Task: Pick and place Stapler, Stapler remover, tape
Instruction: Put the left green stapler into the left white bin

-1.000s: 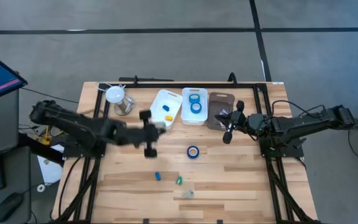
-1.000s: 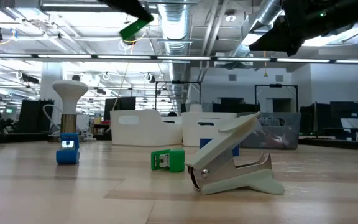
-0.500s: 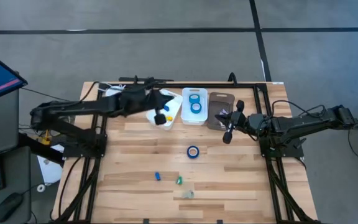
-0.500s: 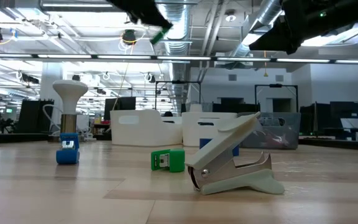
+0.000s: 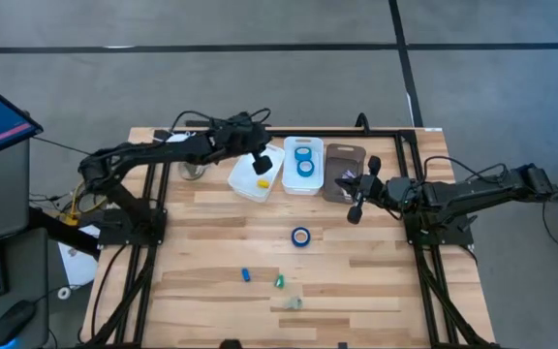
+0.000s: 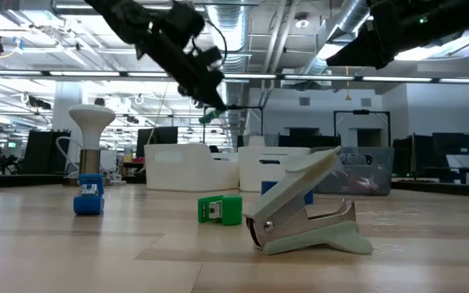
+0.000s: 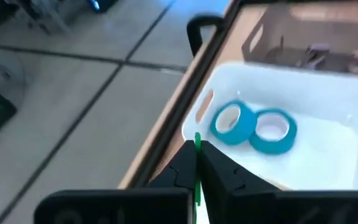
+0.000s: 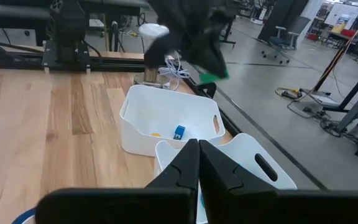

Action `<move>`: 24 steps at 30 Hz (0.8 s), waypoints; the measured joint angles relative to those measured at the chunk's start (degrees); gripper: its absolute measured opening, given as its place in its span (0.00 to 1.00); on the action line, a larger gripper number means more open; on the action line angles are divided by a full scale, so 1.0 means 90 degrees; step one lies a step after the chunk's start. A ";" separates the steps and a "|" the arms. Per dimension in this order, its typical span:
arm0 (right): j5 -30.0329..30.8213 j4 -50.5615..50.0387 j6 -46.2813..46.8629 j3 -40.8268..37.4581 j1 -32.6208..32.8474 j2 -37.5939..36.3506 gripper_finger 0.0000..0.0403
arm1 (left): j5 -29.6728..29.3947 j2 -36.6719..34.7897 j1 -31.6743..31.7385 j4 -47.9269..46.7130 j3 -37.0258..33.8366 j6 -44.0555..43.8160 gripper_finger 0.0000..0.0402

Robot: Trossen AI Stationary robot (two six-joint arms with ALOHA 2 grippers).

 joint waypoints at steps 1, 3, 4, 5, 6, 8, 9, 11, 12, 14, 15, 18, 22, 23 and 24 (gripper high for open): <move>0.0000 0.0000 0.0000 0.0000 0.0000 0.0000 0.00 | 0.0010 0.0098 0.0044 0.0005 0.0000 -0.0056 0.01; 0.0000 0.0001 0.0002 0.0000 0.0000 0.0000 0.00 | 0.0029 0.0282 0.0116 0.0047 -0.0001 -0.0152 0.01; 0.0000 0.0002 0.0002 0.0000 0.0000 0.0000 0.00 | 0.0033 0.0357 0.0148 0.0035 -0.0001 -0.0231 0.01; 0.0000 0.0011 0.0002 0.0000 0.0000 0.0000 0.00 | 0.0033 0.0429 0.0182 0.0040 0.0000 -0.0304 0.01; 0.0002 0.0017 0.0002 0.0000 -0.0006 0.0000 0.00 | 0.0033 0.0497 0.0212 0.0045 -0.0001 -0.0396 0.01; 0.0032 0.0019 0.0005 0.0000 -0.0041 0.0000 0.00 | 0.0030 0.0608 0.0253 0.0037 -0.0001 -0.0550 0.01; 0.0049 0.0020 0.0005 0.0000 -0.0062 0.0000 0.00 | 0.0029 0.0650 0.0271 0.0030 -0.0001 -0.0615 0.01; 0.0078 0.0021 0.0005 0.0000 -0.0111 0.0000 0.00 | 0.0028 0.0722 0.0283 0.0033 0.0001 -0.0803 0.01; 0.0078 0.0022 0.0003 0.0000 -0.0148 0.0000 0.00 | 0.0030 0.0750 0.0281 0.0025 0.0000 -0.0927 0.01; 0.0078 0.0022 0.0007 0.0000 -0.0213 0.0000 0.00 | 0.0030 0.0791 0.0279 -0.0051 -0.0001 -0.1177 0.01; 0.0078 0.0019 0.0008 0.0000 -0.0242 0.0000 0.00 | 0.0030 0.0812 0.0273 -0.0064 0.0001 -0.1275 0.01; 0.0078 -0.0021 0.0015 0.0000 -0.0323 0.0000 0.00 | 0.0114 0.0819 0.0230 -0.0171 -0.0001 -0.1473 0.01; 0.0078 -0.0024 0.0012 0.0000 -0.0384 0.0000 0.00 | 0.0226 0.0819 0.0230 -0.0184 0.0000 -0.1821 0.01; 0.0078 -0.0024 0.0012 0.0000 -0.0381 0.0000 0.00 | 0.0227 0.0819 0.0230 -0.0182 -0.0001 -0.1837 0.01; 0.0078 -0.0024 0.0014 0.0000 -0.0381 0.0000 0.00 | 0.0227 0.0819 0.0230 -0.0184 0.0001 -0.1838 0.01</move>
